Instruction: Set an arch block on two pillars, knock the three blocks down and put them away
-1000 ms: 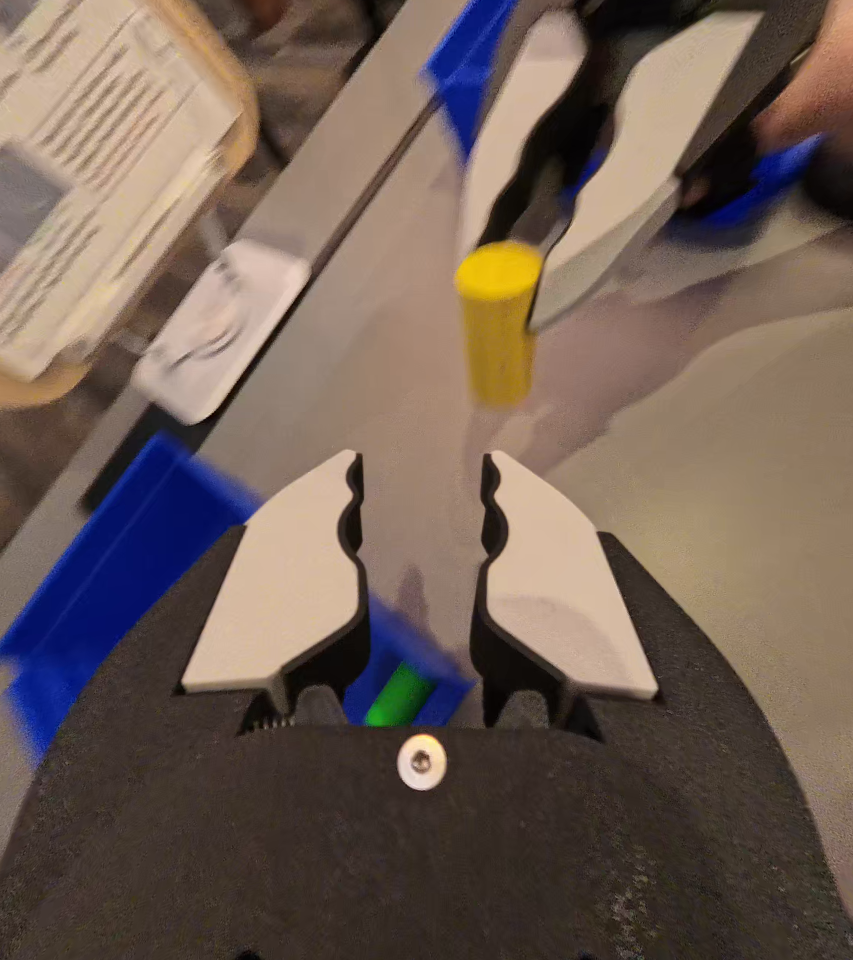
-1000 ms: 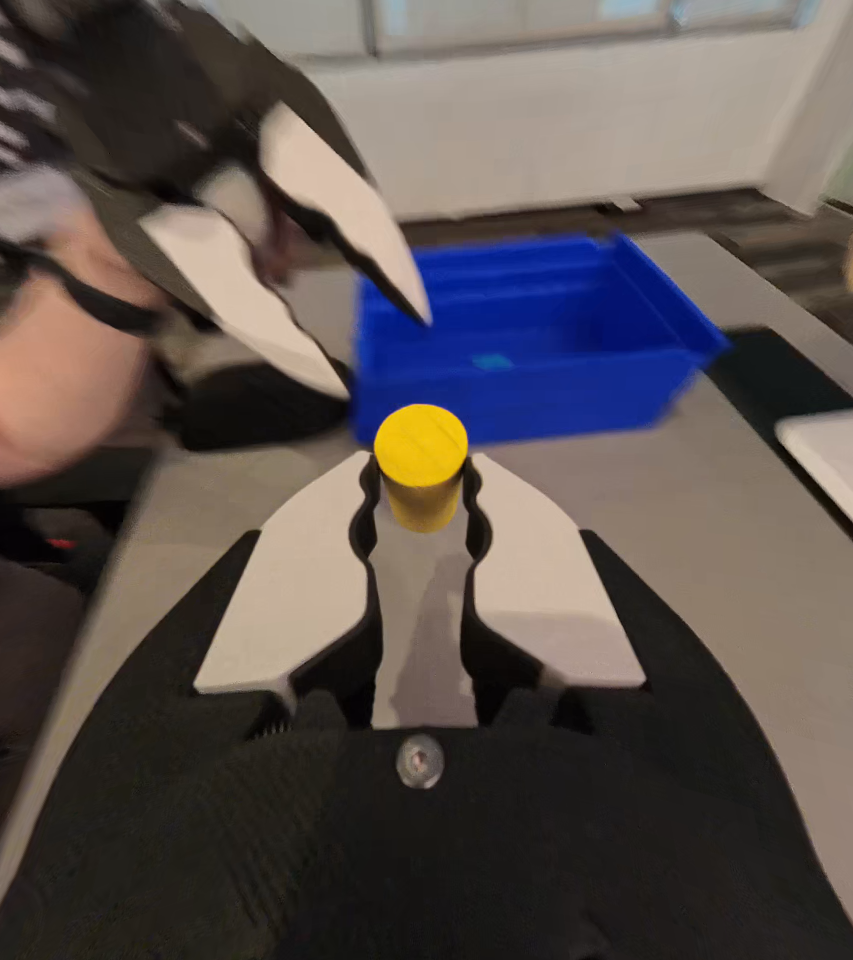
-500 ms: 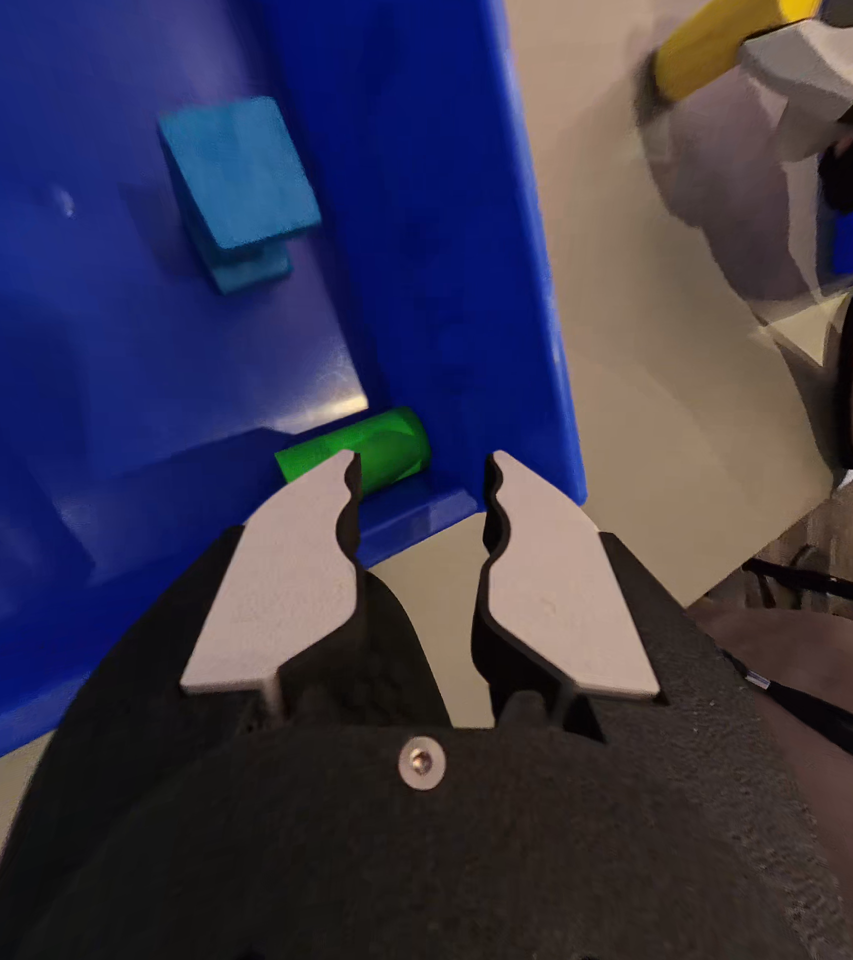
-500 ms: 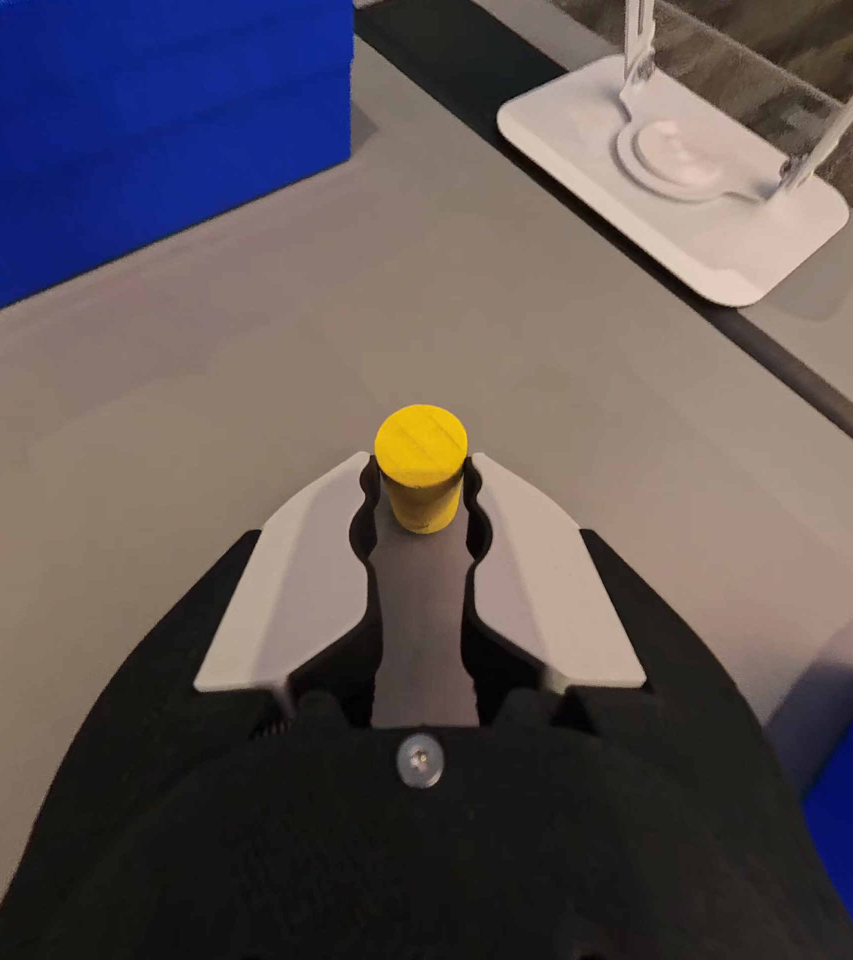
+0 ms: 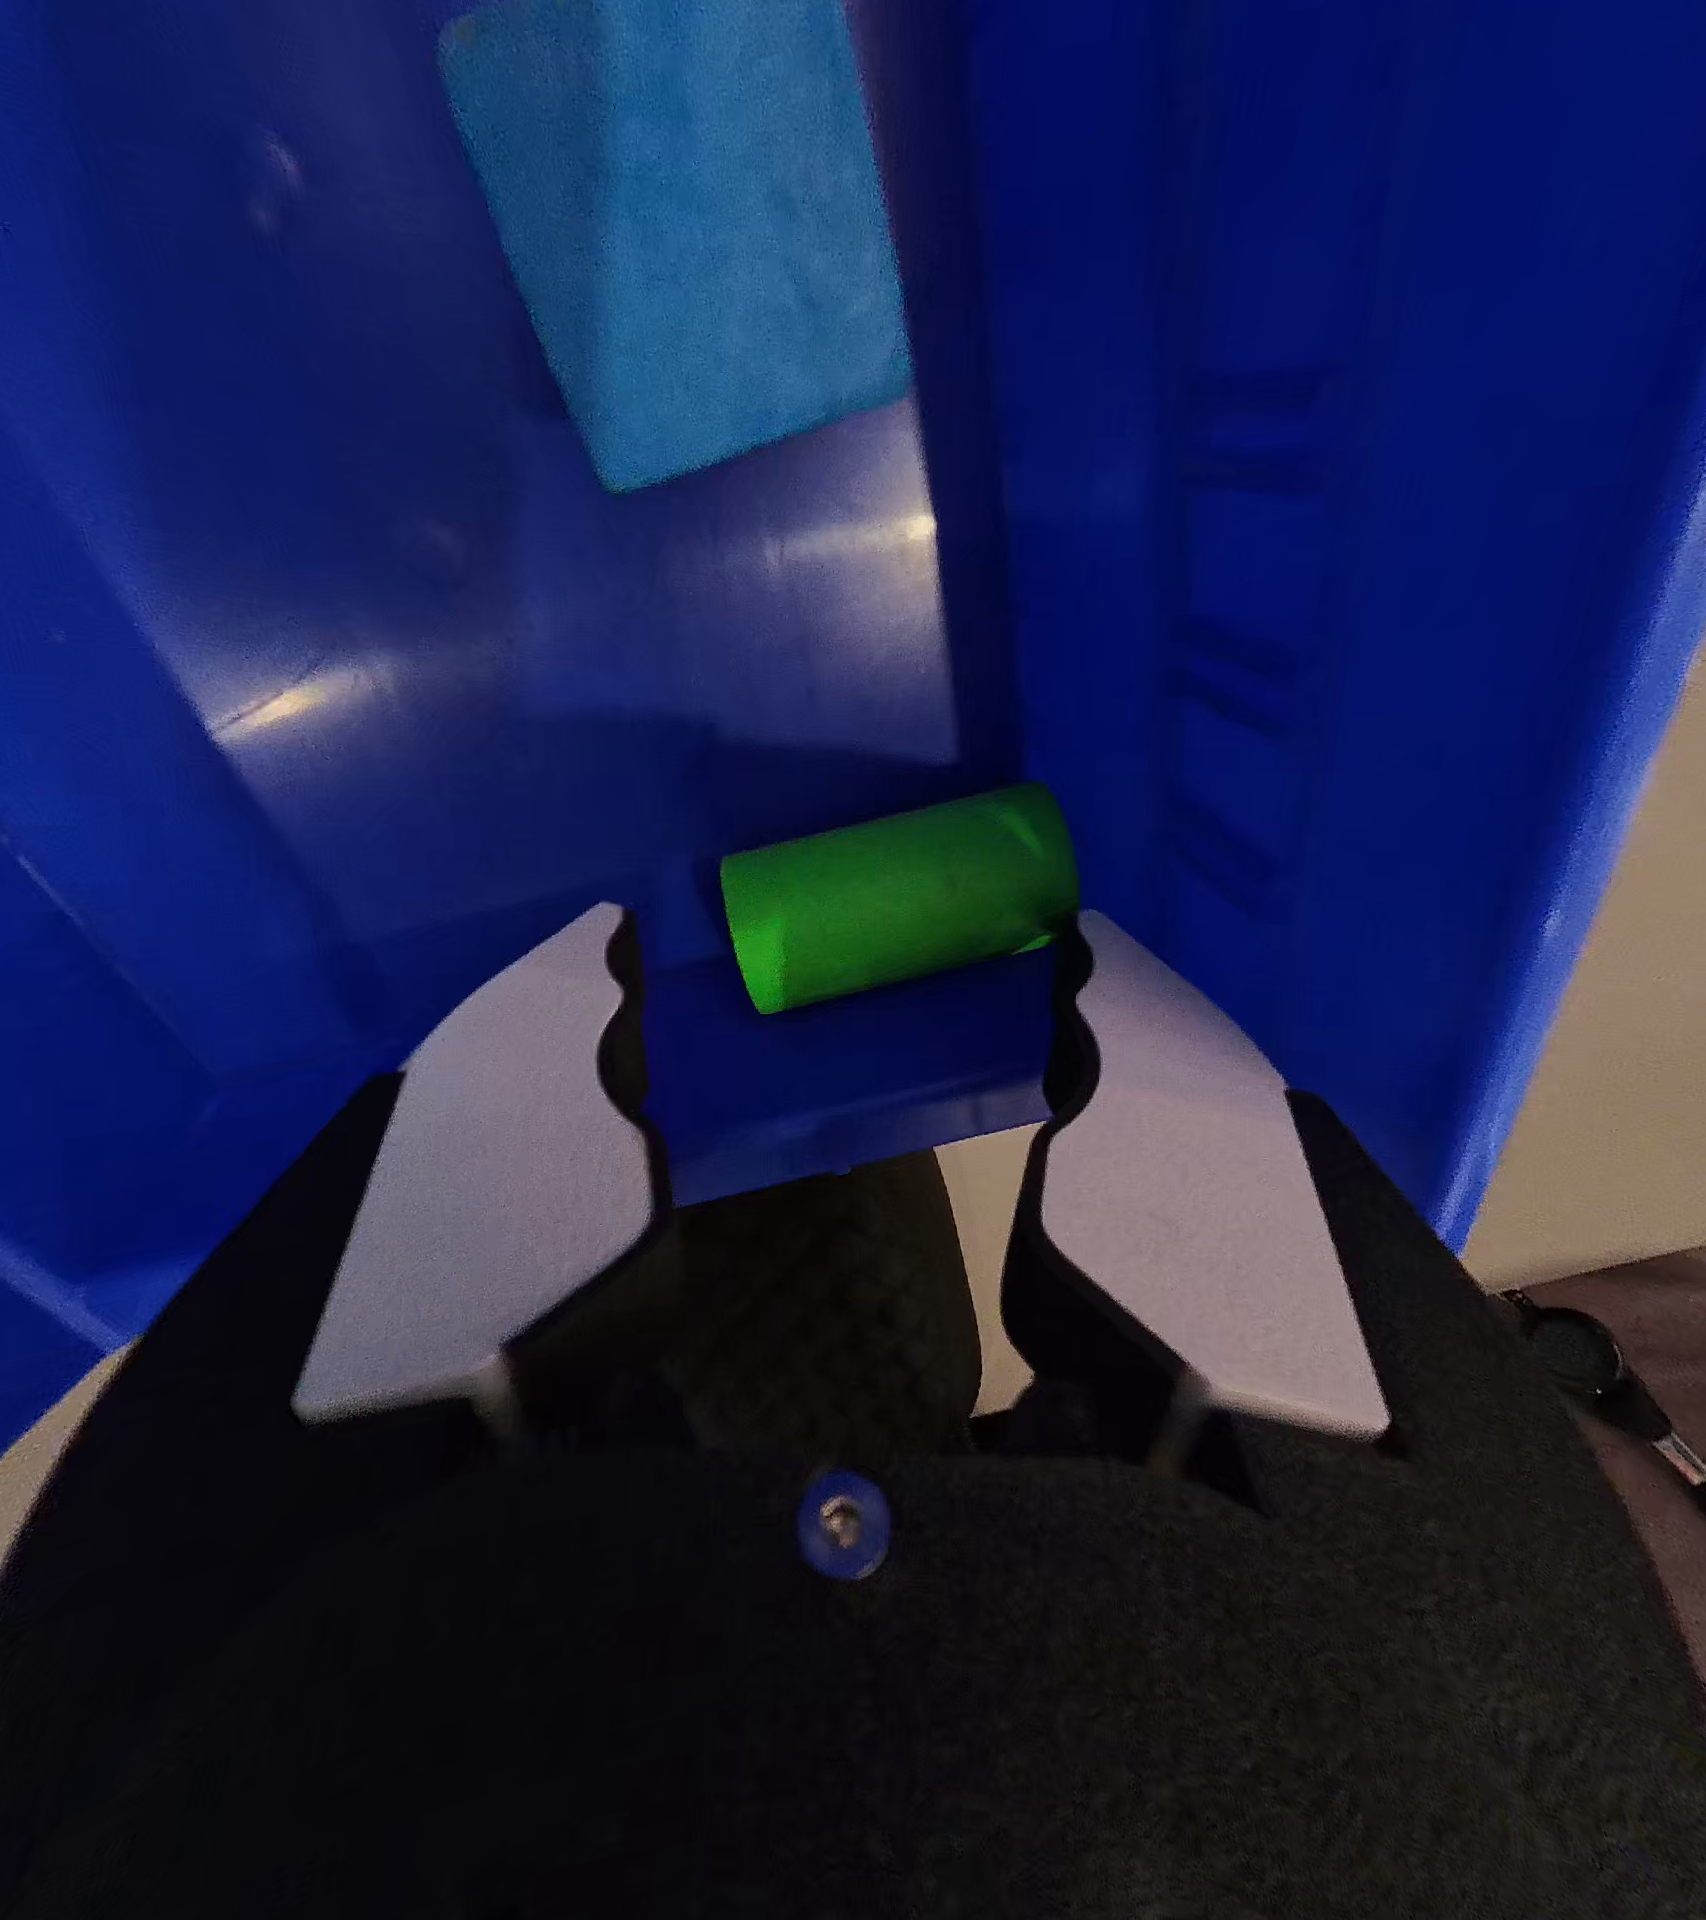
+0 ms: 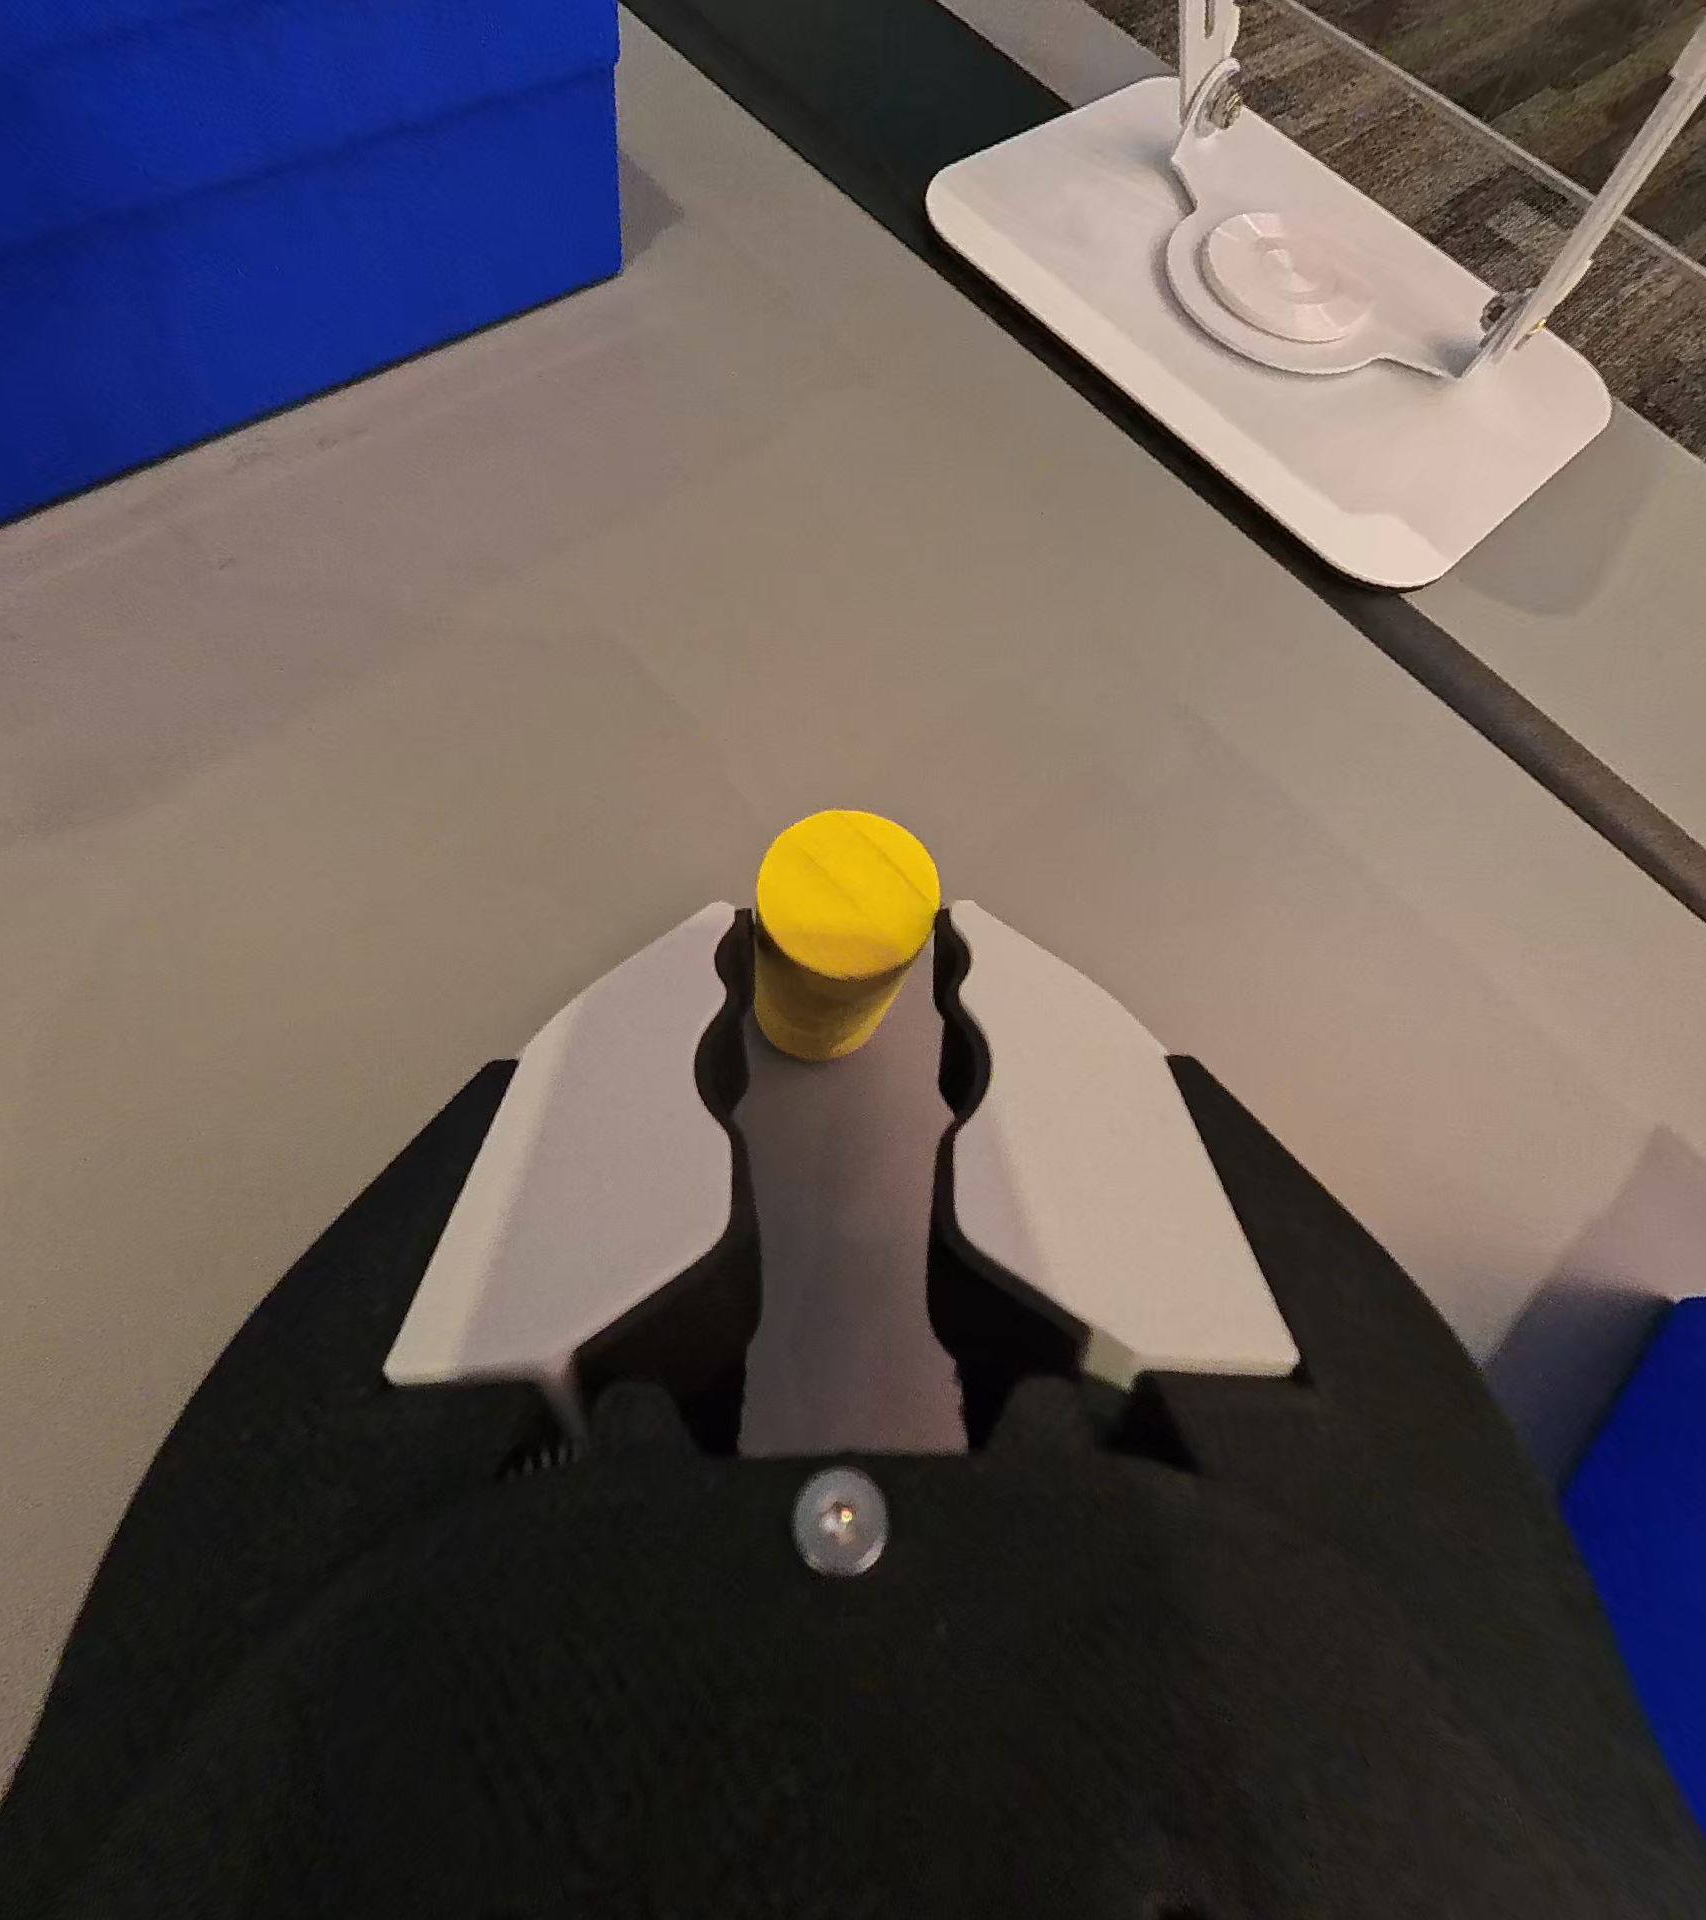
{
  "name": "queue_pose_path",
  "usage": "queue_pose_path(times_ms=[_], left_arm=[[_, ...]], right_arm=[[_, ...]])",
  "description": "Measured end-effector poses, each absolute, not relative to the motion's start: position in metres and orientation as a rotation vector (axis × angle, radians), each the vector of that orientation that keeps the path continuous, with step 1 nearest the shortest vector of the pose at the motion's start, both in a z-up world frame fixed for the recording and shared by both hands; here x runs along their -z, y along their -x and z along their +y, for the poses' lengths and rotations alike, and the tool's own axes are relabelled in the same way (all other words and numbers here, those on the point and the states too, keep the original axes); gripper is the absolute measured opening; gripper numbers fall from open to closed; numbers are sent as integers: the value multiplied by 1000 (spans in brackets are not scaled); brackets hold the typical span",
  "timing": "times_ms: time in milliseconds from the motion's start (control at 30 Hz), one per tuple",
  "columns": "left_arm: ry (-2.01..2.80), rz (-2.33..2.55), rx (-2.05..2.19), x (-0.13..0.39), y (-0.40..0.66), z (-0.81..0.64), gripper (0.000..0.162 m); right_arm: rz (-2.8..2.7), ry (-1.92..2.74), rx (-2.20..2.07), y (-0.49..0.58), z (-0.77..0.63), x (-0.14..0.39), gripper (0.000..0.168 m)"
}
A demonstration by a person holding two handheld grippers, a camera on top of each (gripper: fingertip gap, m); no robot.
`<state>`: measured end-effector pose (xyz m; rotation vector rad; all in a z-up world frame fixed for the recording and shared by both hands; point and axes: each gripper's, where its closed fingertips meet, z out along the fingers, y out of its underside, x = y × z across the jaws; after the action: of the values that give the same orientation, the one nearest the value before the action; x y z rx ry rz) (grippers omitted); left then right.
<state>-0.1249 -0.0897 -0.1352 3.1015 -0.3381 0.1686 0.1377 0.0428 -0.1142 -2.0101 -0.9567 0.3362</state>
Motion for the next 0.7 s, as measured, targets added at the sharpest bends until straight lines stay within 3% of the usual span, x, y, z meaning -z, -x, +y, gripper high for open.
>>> queue_pose_path(times_ms=[100, 700], left_arm=[[-3102, -326, -97, 135, 129, -89, 84], [-3116, -284, -212, 137, 141, -85, 83]], right_arm=[[-956, 2011, -337, -138, 43, 114, 34], [-1000, 1986, -266, -137, 43, 115, 36]])
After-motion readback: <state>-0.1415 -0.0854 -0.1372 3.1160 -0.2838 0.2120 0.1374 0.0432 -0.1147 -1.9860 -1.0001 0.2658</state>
